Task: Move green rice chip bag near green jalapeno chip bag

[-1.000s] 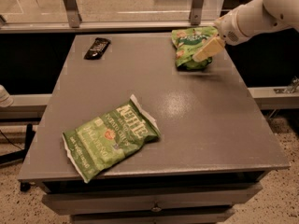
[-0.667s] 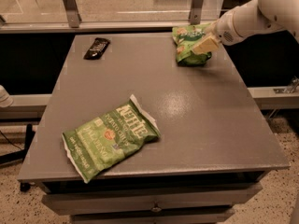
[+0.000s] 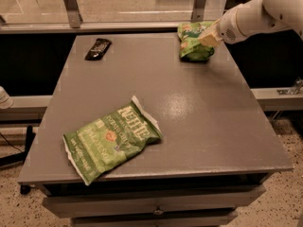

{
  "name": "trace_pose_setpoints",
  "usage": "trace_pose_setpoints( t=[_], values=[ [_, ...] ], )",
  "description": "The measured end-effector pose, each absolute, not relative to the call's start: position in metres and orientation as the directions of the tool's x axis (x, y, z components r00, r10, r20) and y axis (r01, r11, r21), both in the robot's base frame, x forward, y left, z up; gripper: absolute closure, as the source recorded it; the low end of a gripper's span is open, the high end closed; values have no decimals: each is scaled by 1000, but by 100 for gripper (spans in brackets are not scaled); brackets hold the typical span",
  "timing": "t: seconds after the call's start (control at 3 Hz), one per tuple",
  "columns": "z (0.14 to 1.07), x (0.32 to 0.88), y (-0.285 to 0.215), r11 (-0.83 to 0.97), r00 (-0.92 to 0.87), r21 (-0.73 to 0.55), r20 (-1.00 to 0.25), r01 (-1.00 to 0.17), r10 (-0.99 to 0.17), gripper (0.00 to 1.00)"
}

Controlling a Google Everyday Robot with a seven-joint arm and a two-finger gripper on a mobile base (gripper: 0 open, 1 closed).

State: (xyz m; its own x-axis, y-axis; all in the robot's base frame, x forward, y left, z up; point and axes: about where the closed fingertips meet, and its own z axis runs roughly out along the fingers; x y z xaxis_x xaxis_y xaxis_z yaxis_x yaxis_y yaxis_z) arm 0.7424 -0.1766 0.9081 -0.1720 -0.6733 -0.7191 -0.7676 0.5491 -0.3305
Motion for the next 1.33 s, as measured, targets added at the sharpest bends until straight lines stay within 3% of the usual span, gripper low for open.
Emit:
trace_pose_setpoints(
  t=[0.33,0.67,1.33],
  values=[
    [917,728,-172,533,-147,-334,-727,-777,-670,100],
    [921,712,-169,498,-121,-351,-711,-793,-693,82],
    [922,711,-184,462,-92,-412,-659,-785,-746,35]
  ],
)
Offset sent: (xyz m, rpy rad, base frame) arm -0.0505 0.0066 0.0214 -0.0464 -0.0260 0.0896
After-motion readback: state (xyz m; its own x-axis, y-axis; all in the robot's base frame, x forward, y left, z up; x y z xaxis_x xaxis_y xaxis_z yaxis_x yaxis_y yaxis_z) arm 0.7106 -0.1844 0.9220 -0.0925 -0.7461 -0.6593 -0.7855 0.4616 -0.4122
